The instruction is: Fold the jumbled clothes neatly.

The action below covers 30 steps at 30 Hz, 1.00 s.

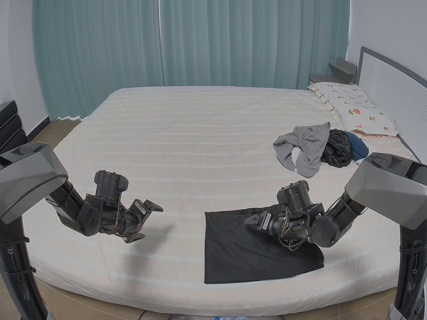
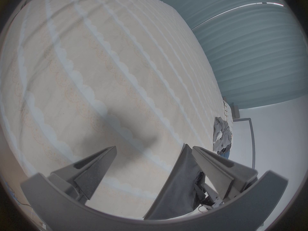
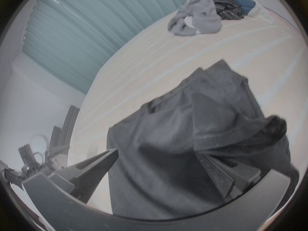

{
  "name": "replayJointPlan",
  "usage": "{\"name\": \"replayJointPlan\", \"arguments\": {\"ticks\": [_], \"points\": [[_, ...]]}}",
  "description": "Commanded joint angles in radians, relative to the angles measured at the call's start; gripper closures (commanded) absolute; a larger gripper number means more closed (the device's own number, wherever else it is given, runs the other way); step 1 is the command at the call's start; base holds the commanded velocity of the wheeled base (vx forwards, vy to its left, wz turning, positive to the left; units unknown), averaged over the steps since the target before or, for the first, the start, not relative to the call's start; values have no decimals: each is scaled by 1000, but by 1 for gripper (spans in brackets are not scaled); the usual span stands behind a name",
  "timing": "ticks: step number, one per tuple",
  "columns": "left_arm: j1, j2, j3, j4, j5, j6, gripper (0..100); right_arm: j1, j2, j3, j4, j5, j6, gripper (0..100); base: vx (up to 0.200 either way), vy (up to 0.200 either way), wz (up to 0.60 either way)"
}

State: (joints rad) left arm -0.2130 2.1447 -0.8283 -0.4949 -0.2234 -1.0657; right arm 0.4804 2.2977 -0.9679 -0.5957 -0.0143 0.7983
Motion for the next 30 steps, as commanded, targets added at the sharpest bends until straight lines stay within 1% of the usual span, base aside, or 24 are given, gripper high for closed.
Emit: {"name": "replayJointPlan", "arguments": {"ticks": [1,2,5,6,7,9,15,22,26,29,30], "points": [[0,1,0,-1,-1,0,0,-66,-1,-12,-4,-21,-13,0,0,0,0],[0,1,0,-1,-1,0,0,-97,-14,-6,-3,-21,-31,0,0,0,0],[0,1,0,-1,-1,0,0,-131,-21,5,-4,-21,-54,0,0,0,0],[0,1,0,-1,-1,0,0,-157,-26,11,-6,-23,-74,0,0,0,0],[0,1,0,-1,-1,0,0,-160,-26,11,-6,-23,-76,0,0,0,0],[0,1,0,-1,-1,0,0,-206,-30,15,-7,-23,-102,0,0,0,0],[0,1,0,-1,-1,0,0,-283,-21,3,-7,-21,-126,0,0,0,0],[-3,1,5,-1,-1,4,0,-304,-61,23,-7,2,-88,0,0,0,0],[-16,0,9,-1,1,3,0,-292,-96,55,-9,62,-28,0,0,0,0],[-20,-5,12,-1,1,-5,0,-292,-99,81,-19,109,-24,0,0,0,0],[-20,-5,12,-1,-1,-5,0,-292,-99,84,-22,114,-24,0,0,0,0]]}}
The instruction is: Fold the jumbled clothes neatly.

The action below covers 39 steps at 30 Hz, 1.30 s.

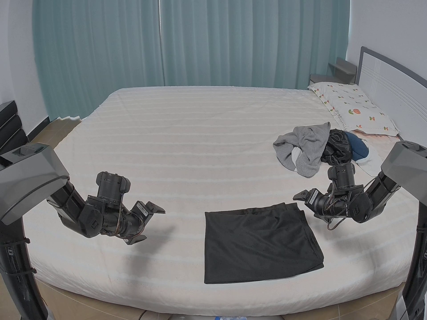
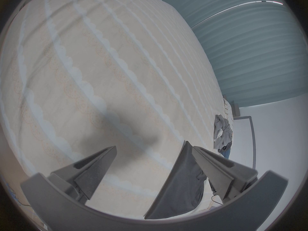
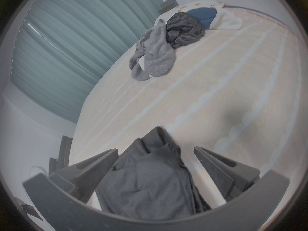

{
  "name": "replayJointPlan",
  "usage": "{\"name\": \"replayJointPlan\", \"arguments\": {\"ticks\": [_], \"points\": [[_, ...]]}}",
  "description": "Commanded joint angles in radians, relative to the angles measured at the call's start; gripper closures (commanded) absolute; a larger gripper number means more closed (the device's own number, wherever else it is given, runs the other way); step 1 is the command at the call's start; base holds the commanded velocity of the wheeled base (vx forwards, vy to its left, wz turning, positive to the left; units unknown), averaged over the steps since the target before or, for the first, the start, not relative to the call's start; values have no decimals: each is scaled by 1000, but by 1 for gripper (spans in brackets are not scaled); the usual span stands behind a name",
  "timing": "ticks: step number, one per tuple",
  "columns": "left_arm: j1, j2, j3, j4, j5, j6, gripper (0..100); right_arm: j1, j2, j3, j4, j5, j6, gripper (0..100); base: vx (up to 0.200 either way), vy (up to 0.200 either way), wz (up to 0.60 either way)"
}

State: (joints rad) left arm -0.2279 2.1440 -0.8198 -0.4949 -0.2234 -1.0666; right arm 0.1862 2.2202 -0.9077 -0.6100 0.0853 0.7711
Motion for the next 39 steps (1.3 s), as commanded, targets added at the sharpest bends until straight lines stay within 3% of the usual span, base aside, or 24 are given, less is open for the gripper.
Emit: {"name": "replayJointPlan", "arguments": {"ticks": [1,5,17,31,39], "points": [[-7,-4,4,-1,1,-4,0,-1,-19,39,-36,37,5,0,-200,0,0],[-7,-6,4,-1,-1,-4,0,-5,-16,72,-103,50,2,0,-200,0,0],[-7,-7,-10,-1,-2,-12,0,1,-24,75,-120,48,1,0,0,0,0],[-42,2,-75,13,-1,-33,0,3,-10,38,-116,51,-4,0,0,-200,0],[-61,36,-140,13,16,-27,0,50,21,-7,-108,60,-4,0,0,-200,0]]}}
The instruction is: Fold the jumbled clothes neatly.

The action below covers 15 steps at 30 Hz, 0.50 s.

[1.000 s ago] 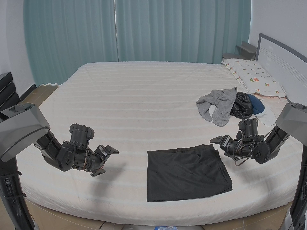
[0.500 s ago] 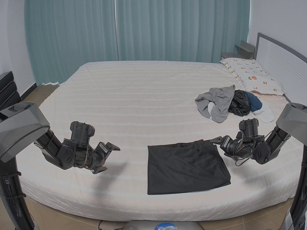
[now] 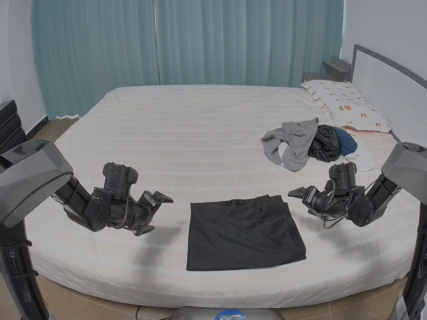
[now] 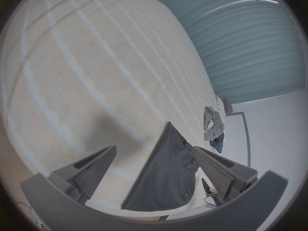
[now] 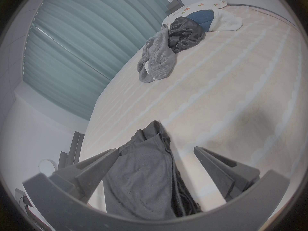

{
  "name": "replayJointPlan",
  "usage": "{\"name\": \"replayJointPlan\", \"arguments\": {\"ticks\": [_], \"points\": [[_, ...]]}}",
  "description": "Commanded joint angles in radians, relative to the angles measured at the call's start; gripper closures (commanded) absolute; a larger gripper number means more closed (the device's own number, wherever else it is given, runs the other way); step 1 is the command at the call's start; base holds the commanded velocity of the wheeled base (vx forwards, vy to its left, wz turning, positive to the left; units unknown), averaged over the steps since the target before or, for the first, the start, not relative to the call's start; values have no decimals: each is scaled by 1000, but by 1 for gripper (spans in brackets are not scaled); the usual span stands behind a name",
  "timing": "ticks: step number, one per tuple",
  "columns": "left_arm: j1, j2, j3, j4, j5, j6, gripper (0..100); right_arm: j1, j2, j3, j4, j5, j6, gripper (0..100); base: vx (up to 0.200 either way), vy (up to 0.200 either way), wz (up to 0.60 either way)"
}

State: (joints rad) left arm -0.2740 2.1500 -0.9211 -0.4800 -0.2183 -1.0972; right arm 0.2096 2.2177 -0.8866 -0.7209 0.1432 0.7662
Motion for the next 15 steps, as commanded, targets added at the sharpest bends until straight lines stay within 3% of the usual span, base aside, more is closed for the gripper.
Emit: {"name": "replayJointPlan", "arguments": {"ticks": [1,6,11,15], "points": [[-19,41,-53,-2,25,7,0,36,30,-35,3,3,1,0,0,0,0],[-59,111,-130,-2,85,39,0,68,53,-69,8,10,-1,0,0,0,0],[-100,211,-228,-3,220,129,0,97,60,-121,51,36,-1,0,0,0,0],[-96,217,-246,-5,231,129,0,108,80,-158,60,36,1,0,0,0,0]]}}
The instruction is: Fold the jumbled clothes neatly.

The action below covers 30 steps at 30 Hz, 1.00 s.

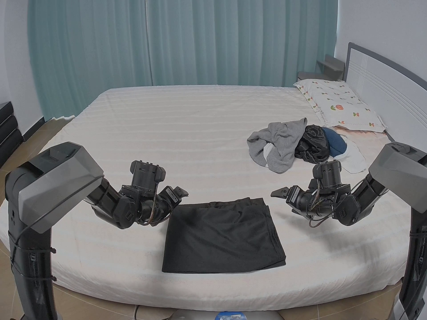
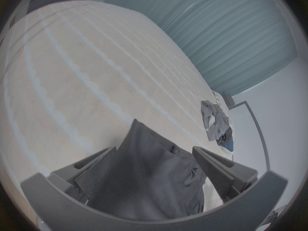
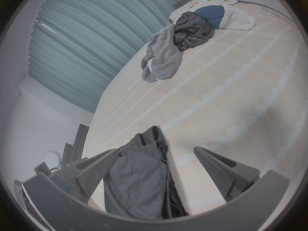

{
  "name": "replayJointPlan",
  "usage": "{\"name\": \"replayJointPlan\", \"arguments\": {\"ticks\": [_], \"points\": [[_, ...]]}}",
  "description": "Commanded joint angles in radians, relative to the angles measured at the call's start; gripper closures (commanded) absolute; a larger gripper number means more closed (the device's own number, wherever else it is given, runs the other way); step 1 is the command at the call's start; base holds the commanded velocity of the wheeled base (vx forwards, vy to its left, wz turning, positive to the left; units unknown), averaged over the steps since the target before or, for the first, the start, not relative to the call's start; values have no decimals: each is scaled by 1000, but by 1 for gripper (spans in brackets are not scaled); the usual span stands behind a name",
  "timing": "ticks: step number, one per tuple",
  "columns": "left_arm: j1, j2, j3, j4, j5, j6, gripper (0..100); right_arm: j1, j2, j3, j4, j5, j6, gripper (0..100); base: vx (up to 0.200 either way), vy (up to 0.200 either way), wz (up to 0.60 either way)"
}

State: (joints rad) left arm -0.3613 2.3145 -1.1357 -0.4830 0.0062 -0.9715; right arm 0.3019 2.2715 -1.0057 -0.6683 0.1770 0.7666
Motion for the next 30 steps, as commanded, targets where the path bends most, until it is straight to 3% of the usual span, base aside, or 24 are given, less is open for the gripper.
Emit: {"name": "replayJointPlan", "arguments": {"ticks": [1,17,30], "points": [[-7,54,-32,-5,9,5,0,17,31,-53,10,2,0,0,0,0,0],[35,60,-19,0,12,-1,0,91,168,-203,59,-13,5,0,0,0,0],[38,66,-22,0,8,-1,0,89,187,-234,64,-30,3,0,0,0,0]]}}
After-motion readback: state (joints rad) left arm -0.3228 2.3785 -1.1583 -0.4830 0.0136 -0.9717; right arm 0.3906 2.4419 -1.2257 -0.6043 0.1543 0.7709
